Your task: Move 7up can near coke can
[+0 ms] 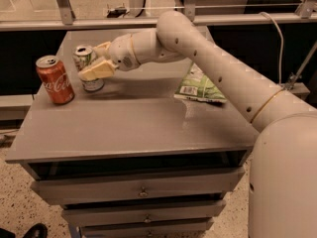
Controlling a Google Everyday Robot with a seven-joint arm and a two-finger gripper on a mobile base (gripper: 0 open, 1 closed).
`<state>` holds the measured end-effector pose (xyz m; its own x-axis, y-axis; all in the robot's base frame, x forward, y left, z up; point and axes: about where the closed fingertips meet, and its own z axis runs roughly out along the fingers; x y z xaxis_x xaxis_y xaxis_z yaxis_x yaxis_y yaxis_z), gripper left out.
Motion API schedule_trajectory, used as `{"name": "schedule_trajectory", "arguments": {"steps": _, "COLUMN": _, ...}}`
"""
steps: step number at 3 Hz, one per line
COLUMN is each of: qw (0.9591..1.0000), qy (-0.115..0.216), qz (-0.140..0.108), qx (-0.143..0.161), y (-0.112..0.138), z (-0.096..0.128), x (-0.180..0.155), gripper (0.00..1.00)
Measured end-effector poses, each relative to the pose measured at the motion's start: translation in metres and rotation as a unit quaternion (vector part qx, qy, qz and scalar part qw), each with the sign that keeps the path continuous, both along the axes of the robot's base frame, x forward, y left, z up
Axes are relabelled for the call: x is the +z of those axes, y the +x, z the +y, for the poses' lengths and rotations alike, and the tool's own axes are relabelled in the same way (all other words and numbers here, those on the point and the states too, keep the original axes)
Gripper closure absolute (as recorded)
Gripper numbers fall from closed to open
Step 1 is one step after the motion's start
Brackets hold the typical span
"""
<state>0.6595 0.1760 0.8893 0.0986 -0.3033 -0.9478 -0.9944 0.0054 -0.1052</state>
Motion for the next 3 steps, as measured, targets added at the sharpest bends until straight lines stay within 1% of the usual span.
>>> {"name": "schedule_trajectory", "arguments": {"steps": 1, "qw": 1.0000, "qy": 0.002, "qz": 0.001, "qx": 0.002, "y": 0.000, "z": 0.003, "x": -0.002, "gripper": 0.00}}
{"name": "schedule_trajectory", "arguments": {"steps": 2, "qw": 1.0000, "qy": 0.005, "qz": 0.001, "qx": -0.001, "y": -0.001, "z": 0.001, "x": 0.000, "gripper": 0.00}}
{"name": "schedule_trajectory", "arguments": {"steps": 3, "qw": 0.9999, "qy": 0.008, "qz": 0.002, "qx": -0.009, "y": -0.003, "z": -0.009, "x": 0.003, "gripper": 0.00}}
